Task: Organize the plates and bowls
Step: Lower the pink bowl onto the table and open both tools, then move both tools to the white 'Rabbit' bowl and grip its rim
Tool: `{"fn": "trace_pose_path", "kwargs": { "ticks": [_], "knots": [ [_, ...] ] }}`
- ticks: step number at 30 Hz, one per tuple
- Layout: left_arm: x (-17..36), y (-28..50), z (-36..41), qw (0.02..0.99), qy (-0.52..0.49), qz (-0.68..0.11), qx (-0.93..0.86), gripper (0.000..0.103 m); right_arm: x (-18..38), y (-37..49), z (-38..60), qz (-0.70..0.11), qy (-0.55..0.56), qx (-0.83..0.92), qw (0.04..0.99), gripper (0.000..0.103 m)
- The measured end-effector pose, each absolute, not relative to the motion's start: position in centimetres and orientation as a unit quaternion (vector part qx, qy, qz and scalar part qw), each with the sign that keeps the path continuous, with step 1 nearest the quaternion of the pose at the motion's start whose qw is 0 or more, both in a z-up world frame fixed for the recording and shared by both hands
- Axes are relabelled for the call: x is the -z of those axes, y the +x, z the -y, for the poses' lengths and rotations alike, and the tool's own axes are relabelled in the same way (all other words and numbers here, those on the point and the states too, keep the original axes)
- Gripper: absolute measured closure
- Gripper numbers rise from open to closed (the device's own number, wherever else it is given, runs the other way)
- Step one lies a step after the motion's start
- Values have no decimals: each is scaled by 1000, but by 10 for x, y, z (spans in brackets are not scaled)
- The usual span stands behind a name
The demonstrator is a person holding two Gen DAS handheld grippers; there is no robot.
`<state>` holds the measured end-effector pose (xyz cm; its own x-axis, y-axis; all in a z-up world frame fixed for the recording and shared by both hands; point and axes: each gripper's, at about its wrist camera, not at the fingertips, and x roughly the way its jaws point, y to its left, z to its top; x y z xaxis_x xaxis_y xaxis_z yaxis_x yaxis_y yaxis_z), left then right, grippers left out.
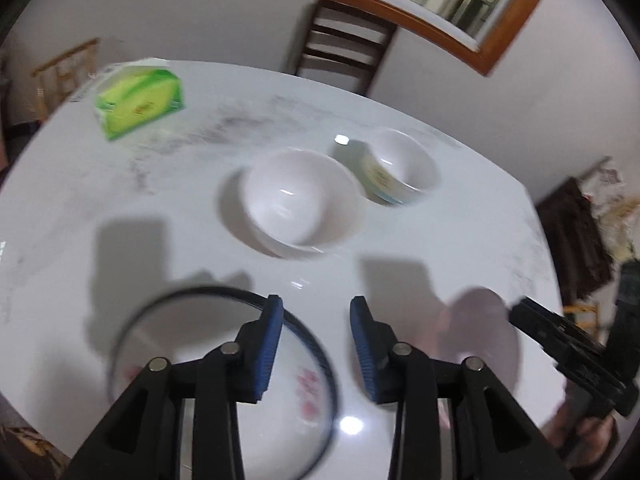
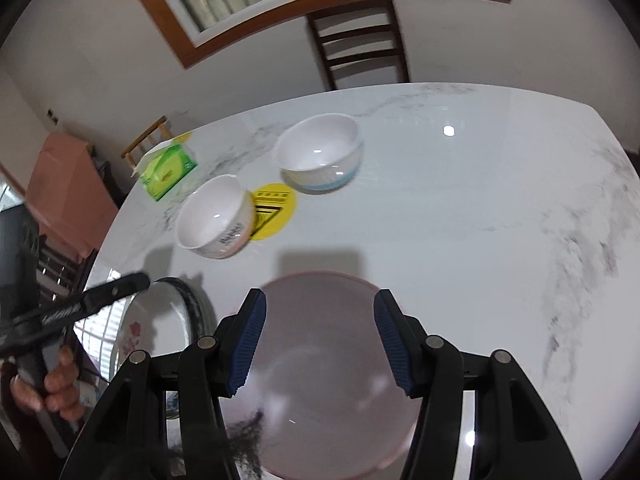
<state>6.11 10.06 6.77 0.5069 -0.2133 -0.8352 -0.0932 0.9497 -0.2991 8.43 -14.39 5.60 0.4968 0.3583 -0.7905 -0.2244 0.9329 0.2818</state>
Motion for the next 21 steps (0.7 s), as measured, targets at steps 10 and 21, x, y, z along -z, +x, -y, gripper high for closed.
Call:
{"fn": "trace_pose_path", "kwargs": {
  "ticks": [10,21],
  "knots": [
    [-54,113,-148,830,-241,-501,41,66,-44,131,76,-517,62,-221,825,49],
    [-25,165,-165,813,-262,-518,40,66,-21,192,24,-560,62,-196,802,49]
  ]
}}
